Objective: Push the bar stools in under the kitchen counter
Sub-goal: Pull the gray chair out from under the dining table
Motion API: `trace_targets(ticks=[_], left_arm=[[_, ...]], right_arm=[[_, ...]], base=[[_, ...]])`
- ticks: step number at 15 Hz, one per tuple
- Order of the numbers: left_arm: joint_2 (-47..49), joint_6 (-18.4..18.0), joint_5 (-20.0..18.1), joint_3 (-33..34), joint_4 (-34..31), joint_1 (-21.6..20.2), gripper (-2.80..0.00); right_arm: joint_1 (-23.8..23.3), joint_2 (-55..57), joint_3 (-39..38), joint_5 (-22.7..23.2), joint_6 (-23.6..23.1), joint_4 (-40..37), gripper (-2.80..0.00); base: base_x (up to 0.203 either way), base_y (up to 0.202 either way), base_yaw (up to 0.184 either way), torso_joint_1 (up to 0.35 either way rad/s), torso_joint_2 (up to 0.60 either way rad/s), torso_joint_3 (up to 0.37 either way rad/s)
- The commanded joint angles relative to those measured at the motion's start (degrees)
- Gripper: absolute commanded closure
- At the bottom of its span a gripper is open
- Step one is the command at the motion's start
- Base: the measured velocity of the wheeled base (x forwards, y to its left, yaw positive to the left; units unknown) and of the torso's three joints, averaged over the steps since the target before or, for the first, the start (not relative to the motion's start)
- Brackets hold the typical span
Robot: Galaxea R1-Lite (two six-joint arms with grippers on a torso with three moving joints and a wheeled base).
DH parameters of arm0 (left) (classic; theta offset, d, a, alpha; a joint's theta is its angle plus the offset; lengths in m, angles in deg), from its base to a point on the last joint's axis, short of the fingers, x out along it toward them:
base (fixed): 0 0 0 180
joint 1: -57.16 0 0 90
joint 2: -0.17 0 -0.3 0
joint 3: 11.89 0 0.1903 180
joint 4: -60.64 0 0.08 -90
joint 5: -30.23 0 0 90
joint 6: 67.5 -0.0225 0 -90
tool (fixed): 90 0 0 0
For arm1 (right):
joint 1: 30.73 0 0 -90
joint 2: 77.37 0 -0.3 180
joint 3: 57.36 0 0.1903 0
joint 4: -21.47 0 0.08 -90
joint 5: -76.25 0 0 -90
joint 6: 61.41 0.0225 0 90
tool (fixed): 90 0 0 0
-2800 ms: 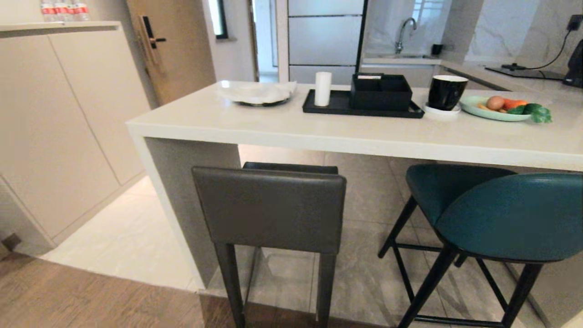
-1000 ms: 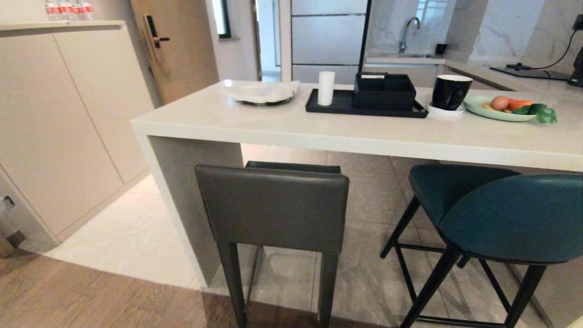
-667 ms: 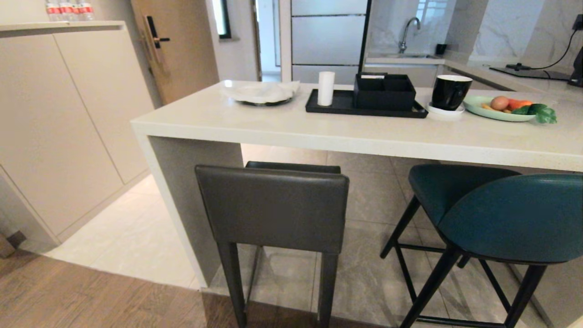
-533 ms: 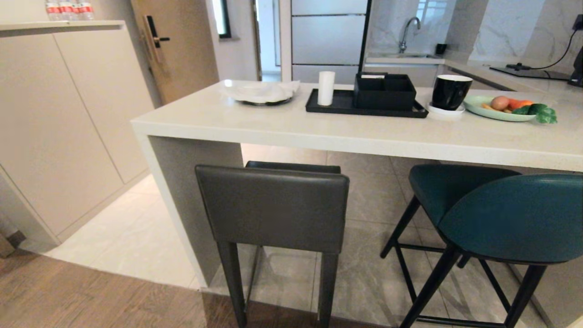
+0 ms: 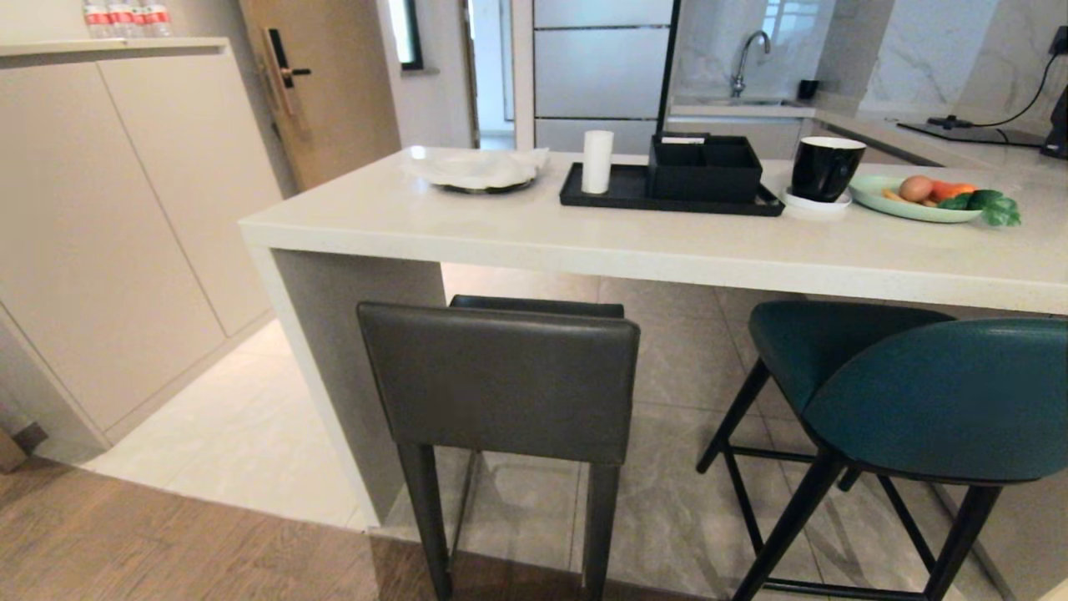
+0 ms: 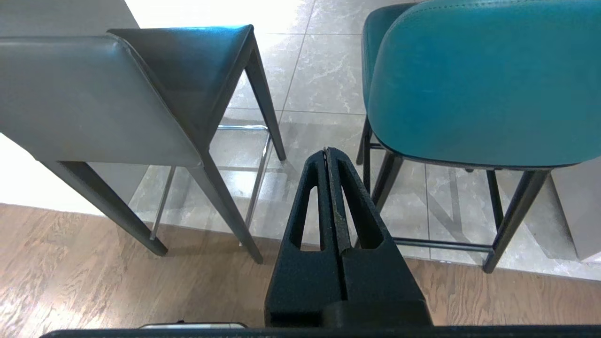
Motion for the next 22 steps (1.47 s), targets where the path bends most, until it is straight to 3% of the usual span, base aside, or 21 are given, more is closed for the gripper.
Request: trace_targets(ticks=[1,4,5,8,11,13,15,18,20,22], left_arm=[[1.5,-0.3,-13.9,2.0,0.3,-10.9,0.00],[1.5,-2.3,-35.8,9.9,0.6,-30.8,0.00],[1.5,-4.2,-40.8,15.3,0.7,-35.4,0.00],[1.8,-8.8,-46.6,29.1,0.8,-38.8,0.00],[9.1,-9.5,-45.9,31.3,1.1,-34.4,0.00],[15.8,-9.1,-40.1,31.2,5.0,-29.4,0.00],[23.6,-8.7,-34.8,31.6,13.2,-25.1,0.00],[35.0,-8.7,-31.6,31.7,25.0,-21.2,0.00],[42.8,-8.7,-30.8,31.8,33.5,-19.3,0.00],[50.8,-8.7,-30.3,31.3,42.8,-17.2,0.00]], right_arm=[[0.0,-0.1,-0.7,0.2,0.0,0.0,0.00],[0.2,1.2,-0.7,4.8,0.0,0.2,0.00],[0.4,1.6,-0.6,7.7,0.0,0.2,0.00],[4.6,7.3,0.1,13.9,0.0,0.8,0.00],[13.9,17.5,-0.1,13.1,0.1,7.4,0.00],[22.5,24.7,-0.6,10.0,0.9,13.0,0.00],[30.2,32.2,-1.0,6.3,3.5,20.8,0.00],[36.0,41.4,-2.1,4.5,5.6,27.6,0.00],[37.1,46.8,-2.3,4.9,5.7,31.0,0.00],[37.3,53.7,-2.2,4.5,5.8,40.9,0.00]], base=[[0.000,0.000,0.000,0.000,0.00,0.000],[0.000,0.000,0.000,0.000,0.00,0.000],[0.000,0.000,0.000,0.000,0.00,0.000],[0.000,0.000,0.000,0.000,0.00,0.000],[0.000,0.000,0.000,0.000,0.00,0.000],[0.000,0.000,0.000,0.000,0.00,0.000],[0.000,0.000,0.000,0.000,0.00,0.000],[0.000,0.000,0.000,0.000,0.00,0.000],[0.000,0.000,0.000,0.000,0.00,0.000],[0.000,0.000,0.000,0.000,0.00,0.000]])
